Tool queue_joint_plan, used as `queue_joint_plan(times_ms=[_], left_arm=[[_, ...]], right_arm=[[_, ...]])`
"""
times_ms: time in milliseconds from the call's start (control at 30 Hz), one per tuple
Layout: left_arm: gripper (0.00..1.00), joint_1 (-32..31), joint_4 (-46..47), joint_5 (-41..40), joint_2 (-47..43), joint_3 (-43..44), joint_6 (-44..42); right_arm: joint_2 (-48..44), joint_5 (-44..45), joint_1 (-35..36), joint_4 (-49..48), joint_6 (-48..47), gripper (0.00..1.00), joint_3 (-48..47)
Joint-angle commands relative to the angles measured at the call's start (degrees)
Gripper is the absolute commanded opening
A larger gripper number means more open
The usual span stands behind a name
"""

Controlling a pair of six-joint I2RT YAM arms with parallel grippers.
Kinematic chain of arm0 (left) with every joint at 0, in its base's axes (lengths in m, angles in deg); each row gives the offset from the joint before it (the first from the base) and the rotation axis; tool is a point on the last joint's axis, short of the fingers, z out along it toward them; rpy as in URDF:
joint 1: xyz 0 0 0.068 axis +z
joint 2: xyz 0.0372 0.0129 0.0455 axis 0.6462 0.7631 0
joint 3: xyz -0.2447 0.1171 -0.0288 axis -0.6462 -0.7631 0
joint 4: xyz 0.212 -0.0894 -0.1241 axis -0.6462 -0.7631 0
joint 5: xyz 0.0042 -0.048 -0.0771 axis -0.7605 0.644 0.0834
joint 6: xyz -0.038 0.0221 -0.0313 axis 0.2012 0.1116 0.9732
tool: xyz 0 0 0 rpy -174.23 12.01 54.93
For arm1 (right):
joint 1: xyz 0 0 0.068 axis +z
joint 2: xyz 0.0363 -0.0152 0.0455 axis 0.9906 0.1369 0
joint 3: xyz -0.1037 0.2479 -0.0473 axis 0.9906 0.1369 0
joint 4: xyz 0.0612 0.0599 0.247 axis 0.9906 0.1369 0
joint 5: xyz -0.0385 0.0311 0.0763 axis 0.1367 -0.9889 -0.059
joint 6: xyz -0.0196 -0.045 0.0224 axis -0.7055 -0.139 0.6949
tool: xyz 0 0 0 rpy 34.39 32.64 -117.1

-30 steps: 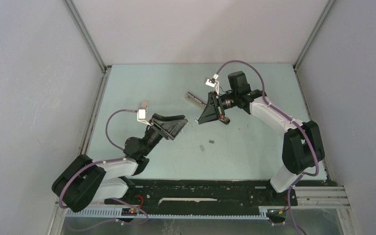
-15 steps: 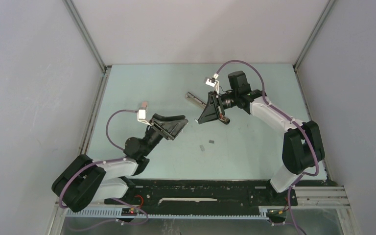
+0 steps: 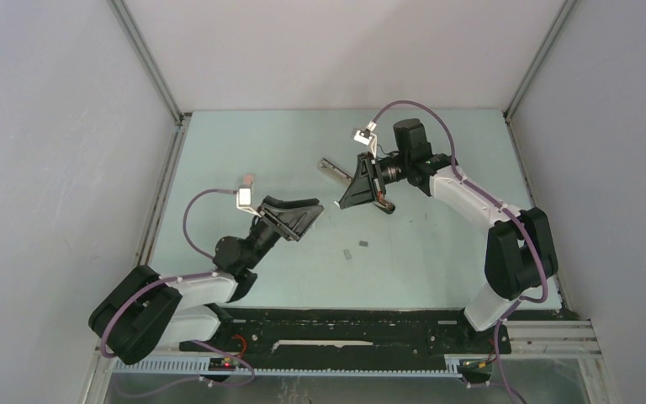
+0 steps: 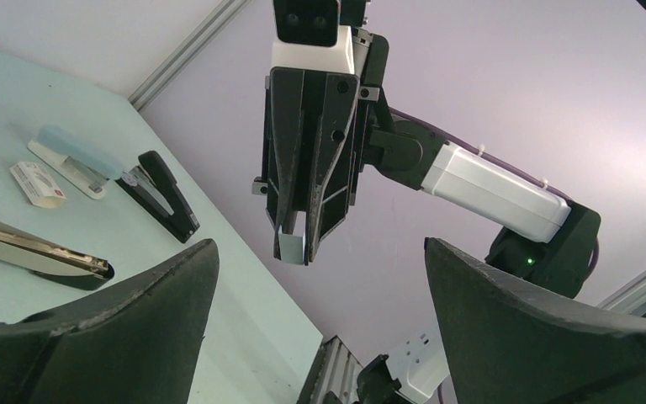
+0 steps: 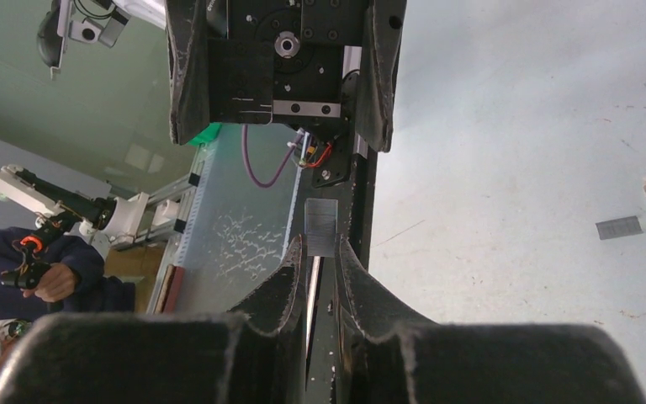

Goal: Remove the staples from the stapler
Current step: Place the staple in the staple box.

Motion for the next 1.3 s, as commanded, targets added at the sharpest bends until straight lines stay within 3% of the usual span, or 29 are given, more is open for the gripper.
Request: queue_joint_plan(times_ms=[0,267,833,1267], left_arm=[[0.97,-0.9,2.7,-0.5,0.2,2.7,0.6],[0.91,-1.1,2.7,-0.8,2.7,5.5,1.4],[0.59,-1.2,2.7,1.7,7.9,9.4,2.9],[0.47,-1.8,2.8,2.1,8.9,10.0,3.2]], right_arm=[[-1.5,-1.8,-0.1,-5.4,4.9,0.18,0.1],[-1.1,-2.1,0.9,-6.8,6.5,0.18,0.1],[-0.4,-1.4,1.2,-7.8,7.5,0.18,0.1],[0.5,-0.5,1.2,-8.2,8.0,0.18,0.1]])
